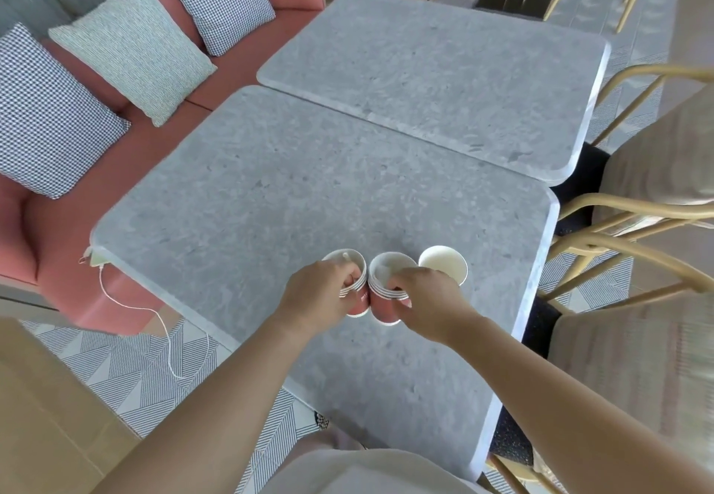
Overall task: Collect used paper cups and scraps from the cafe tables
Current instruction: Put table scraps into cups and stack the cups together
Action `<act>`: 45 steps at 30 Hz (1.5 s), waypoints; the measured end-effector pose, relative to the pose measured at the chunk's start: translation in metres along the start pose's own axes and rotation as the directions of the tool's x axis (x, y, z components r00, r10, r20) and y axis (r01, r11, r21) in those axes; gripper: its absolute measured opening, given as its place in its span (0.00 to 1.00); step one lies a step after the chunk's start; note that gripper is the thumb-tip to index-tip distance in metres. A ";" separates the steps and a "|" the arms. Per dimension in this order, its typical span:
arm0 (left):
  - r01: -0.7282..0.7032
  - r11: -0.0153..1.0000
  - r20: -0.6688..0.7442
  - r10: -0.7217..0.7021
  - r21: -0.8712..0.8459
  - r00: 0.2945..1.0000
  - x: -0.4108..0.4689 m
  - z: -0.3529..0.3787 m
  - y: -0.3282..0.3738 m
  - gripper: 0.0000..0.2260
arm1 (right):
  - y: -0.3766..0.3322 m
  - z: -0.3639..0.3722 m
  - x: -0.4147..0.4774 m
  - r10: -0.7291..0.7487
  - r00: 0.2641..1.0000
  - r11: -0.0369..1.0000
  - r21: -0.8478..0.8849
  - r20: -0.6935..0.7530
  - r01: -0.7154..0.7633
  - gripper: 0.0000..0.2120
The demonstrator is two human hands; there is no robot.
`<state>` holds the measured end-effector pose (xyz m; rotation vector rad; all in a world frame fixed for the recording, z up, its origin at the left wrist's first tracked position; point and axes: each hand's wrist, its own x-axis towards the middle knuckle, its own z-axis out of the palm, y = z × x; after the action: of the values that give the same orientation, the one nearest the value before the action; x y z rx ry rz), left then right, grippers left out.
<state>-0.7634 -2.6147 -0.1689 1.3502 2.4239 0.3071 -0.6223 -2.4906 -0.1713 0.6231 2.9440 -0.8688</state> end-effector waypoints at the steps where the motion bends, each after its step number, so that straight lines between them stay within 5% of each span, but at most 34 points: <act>1: -0.006 1.000 -0.036 0.006 -0.003 0.999 0.001 -0.004 0.000 0.08 | 0.000 -0.006 0.000 -0.006 0.999 1.000 0.017 -0.034 0.006 0.07; 6: -0.067 0.997 -0.187 0.060 -0.032 0.981 0.009 -0.021 0.010 0.08 | 0.005 -0.036 -0.004 -0.002 0.963 1.000 -0.014 -0.271 -0.002 0.07; 14: -0.112 0.993 -0.129 0.105 -0.046 0.986 0.022 -0.014 0.032 0.09 | 0.029 -0.059 -0.026 0.090 0.926 0.992 -0.051 -0.366 -0.117 0.08; 33: -0.239 0.959 0.129 0.220 0.154 0.967 0.036 0.028 0.034 0.08 | 0.048 0.000 -0.008 0.181 0.983 0.972 -0.147 -0.039 -0.185 0.05; 45: -0.013 0.991 0.077 0.003 0.134 0.997 -0.011 0.020 0.033 0.18 | 0.042 -0.004 -0.019 0.012 1.000 0.998 -0.059 0.016 -0.011 0.16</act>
<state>-0.7242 -2.6066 -0.1736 1.4008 2.4134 0.0932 -0.5881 -2.4633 -0.1872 0.6262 2.9361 -0.7797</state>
